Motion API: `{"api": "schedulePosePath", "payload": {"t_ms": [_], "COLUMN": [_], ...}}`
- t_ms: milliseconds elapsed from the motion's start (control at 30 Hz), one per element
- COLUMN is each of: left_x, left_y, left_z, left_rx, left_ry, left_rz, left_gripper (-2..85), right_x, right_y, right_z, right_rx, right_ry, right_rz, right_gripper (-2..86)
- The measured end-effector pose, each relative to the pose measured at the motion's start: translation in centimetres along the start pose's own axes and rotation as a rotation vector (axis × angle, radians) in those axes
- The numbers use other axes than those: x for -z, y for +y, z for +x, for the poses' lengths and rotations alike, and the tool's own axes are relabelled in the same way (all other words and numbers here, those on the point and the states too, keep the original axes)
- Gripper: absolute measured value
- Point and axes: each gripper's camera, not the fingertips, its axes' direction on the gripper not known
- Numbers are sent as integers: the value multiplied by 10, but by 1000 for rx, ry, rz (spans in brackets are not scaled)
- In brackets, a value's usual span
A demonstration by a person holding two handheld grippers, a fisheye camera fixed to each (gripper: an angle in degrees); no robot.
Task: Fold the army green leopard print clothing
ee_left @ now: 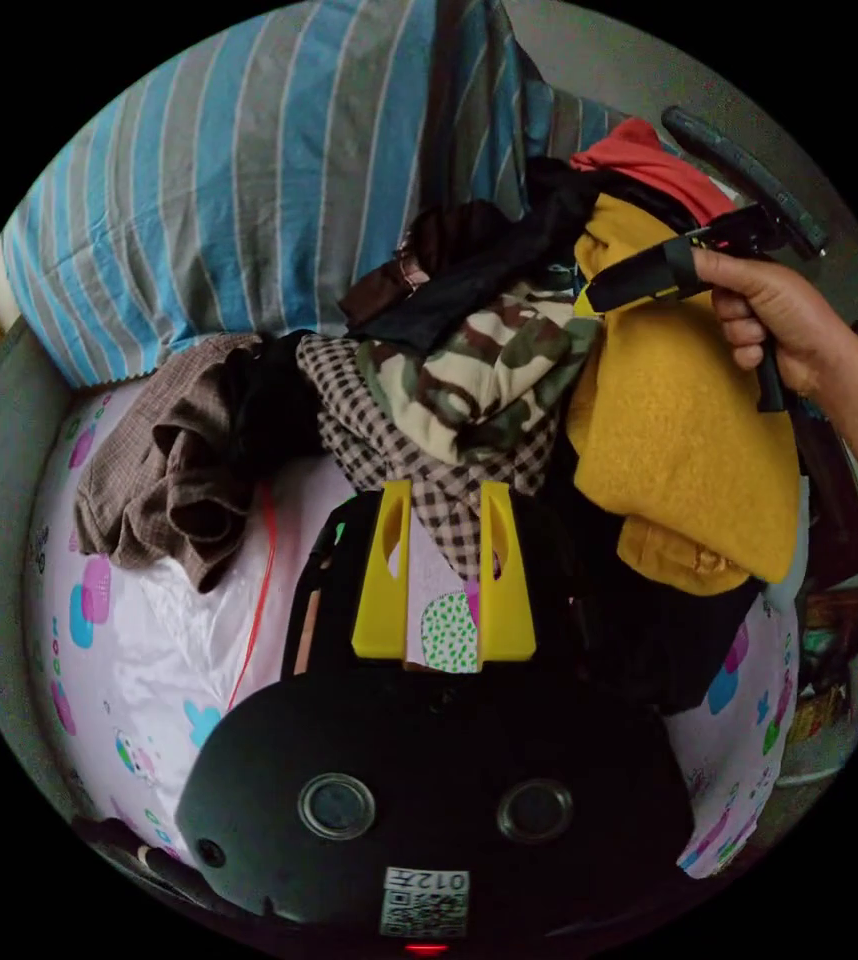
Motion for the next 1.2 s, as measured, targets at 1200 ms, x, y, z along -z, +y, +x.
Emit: {"api": "schedulePosePath", "payload": {"t_ms": [1200], "left_x": [-124], "left_y": [92], "left_z": [-50], "left_rx": [8], "left_ry": [-14], "left_rz": [34], "left_gripper": [107], "right_x": [44], "right_y": [11], "right_z": [-185], "right_rx": [705], "right_ry": [108], "right_rz": [-110], "right_gripper": [-10]}}
